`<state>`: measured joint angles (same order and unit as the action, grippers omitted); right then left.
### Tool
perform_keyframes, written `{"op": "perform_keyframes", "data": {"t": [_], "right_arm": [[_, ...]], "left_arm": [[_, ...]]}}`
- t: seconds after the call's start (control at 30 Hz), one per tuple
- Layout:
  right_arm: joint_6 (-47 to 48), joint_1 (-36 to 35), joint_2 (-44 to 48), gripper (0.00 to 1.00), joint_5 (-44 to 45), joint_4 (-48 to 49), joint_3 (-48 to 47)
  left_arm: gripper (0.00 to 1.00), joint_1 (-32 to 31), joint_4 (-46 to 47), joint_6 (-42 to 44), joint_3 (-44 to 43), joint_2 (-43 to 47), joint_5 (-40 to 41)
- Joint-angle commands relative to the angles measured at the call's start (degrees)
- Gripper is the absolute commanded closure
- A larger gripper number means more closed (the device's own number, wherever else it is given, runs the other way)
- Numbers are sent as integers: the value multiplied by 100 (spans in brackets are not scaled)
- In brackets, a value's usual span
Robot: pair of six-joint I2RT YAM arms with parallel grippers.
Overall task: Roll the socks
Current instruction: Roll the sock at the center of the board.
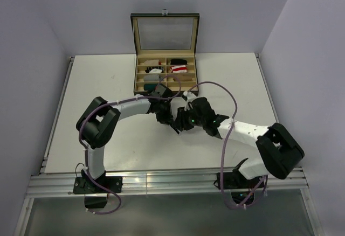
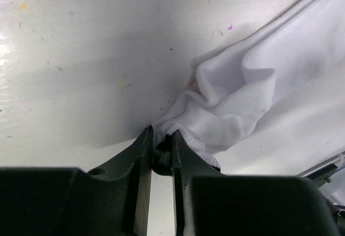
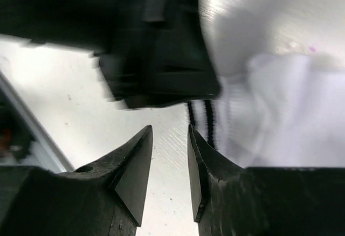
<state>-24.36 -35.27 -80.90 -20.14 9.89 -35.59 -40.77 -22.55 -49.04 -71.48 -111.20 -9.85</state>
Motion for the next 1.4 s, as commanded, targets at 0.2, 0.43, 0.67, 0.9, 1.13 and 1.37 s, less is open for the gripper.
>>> {"op": "perform_keyframes", "data": {"t": [0.2,0.43,0.67,0.9,1.13,1.37], "right_arm": [[1100,-1386,-56,58,3031,-830,-474],[1162,-1931,-830,57,3596,-1200,-870],[1109,-2204,-1392,71,3833,-1709,-1169],[1056,-2029,-1674,100,2957,-1736,-1169],[802,-1116,-1253,100,535,-1376,-932],[415,-122,-1761,100,-1436,-1007,-765]], "left_arm": [[90,-18,-751,588,-437,-288,405],[90,-10,-707,579,-358,-236,361],[84,17,-550,474,-261,-140,264],[82,517,-110,158,634,685,176],[70,746,162,-141,1347,1513,246],[35,782,435,-457,1488,1794,431]]}}
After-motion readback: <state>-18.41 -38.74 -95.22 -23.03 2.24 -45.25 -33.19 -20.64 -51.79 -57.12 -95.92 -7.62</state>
